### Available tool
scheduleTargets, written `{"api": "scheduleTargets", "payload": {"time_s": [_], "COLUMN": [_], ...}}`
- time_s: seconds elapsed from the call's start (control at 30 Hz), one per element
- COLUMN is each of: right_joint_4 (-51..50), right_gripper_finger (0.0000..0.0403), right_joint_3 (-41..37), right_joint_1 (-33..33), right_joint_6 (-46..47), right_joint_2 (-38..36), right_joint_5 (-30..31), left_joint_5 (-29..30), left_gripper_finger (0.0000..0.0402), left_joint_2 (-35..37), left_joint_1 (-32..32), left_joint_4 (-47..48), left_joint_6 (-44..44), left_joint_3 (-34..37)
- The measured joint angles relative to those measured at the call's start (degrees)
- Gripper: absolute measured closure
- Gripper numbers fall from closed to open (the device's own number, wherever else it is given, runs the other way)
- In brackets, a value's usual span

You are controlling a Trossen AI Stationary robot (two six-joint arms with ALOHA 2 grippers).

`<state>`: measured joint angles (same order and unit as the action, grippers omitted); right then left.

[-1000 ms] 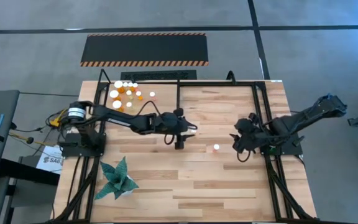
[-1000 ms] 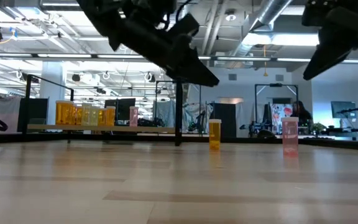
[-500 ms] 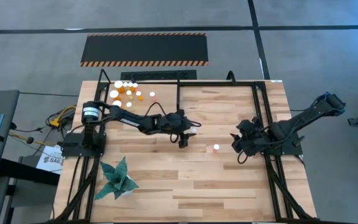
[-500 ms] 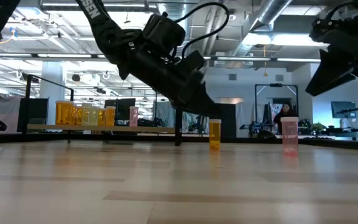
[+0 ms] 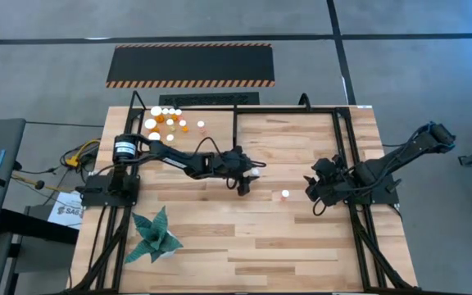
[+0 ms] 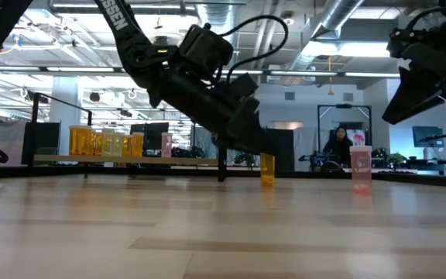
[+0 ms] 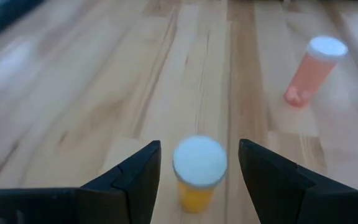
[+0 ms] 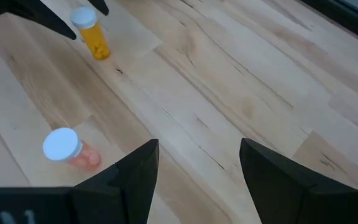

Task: Pick and place medicine bottles onto shelf by color
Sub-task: Put the small orange pill bottle aligned with the other orange pill bottle on the shelf

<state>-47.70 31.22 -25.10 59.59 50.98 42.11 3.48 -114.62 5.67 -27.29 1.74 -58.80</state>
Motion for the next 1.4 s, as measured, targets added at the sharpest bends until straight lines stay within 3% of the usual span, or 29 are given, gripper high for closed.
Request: {"api": "scheduleTargets", "payload": {"time_s": [0.33,0.9,1.2,1.4], "right_joint_4": [0.22,0.30,0.28,0.26], "right_gripper_finger": [0.0157,0.0157,0.0157,0.0157], "right_joint_3": [0.00,0.00,0.00,0.00], "right_joint_1": [0.07,0.07,0.07,0.07], "right_joint_6": [0.02,0.00,-0.02,-0.02], "right_joint_2": [-0.02,-0.02,-0.02,-0.02], "right_joint_5": [-1.53,-1.84,-1.86,-1.86], "left_joint_5": [1.47,-2.78,-3.27,-6.06], "left_gripper_finger": [0.0209,0.0308,0.0298,0.0299], "left_joint_2": [0.03,0.08,0.54,5.32], "left_joint_1": [-0.02,0.00,0.00,0.13], "left_joint_4": [1.05,1.23,1.02,6.49], "left_joint_6": [-0.02,-0.46,1.04,1.78], "left_joint_3": [-0.05,-0.03,-0.03,-0.03]}}
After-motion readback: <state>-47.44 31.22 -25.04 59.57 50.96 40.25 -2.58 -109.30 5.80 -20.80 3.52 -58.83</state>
